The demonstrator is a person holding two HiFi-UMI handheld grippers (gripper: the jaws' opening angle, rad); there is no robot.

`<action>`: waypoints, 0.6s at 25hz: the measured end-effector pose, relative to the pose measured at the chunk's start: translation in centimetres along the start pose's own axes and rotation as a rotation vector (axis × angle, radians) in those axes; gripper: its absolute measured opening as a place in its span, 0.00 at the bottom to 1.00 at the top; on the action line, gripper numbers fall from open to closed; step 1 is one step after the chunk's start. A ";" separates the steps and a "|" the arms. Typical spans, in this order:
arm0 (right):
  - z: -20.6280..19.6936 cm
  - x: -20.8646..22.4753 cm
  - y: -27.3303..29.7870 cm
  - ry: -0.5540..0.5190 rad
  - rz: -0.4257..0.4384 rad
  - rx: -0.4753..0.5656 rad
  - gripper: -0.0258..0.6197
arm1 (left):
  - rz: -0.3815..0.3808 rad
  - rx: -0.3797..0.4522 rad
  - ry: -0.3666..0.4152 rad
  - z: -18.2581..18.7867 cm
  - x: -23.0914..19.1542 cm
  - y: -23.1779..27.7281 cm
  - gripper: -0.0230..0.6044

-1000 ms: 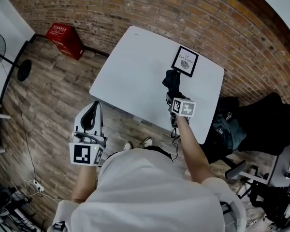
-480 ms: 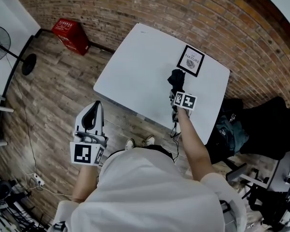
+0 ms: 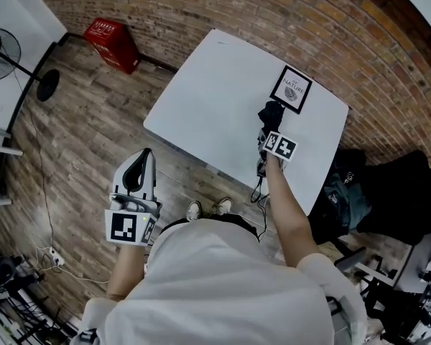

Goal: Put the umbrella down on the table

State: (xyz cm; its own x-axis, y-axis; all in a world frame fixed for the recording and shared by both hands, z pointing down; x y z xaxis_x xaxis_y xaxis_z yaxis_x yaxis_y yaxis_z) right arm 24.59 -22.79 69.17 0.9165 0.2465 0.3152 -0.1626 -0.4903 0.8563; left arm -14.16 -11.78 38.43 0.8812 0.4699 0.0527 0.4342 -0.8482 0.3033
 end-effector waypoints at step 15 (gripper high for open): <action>0.9 0.4 1.9 0.053 -0.037 0.013 0.42 | 0.029 -0.035 -0.001 -0.6 0.0 -0.5 0.07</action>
State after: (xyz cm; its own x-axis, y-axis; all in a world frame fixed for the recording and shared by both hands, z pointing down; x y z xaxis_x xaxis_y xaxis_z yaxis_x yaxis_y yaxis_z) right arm 25.02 -24.42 70.58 0.9010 0.3089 0.3047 -0.1233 -0.4910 0.8624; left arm -14.50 -11.17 38.87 0.8934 0.4450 0.0612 0.4016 -0.8524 0.3348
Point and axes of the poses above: the fingertips, and each gripper's own axes: y forward along the fingers, x to its right, z out of its top, the point moved 4 cm from there along -y, backward along the fingers, and after that the axes turned 12 degrees about -x, right-handed, at the moved point
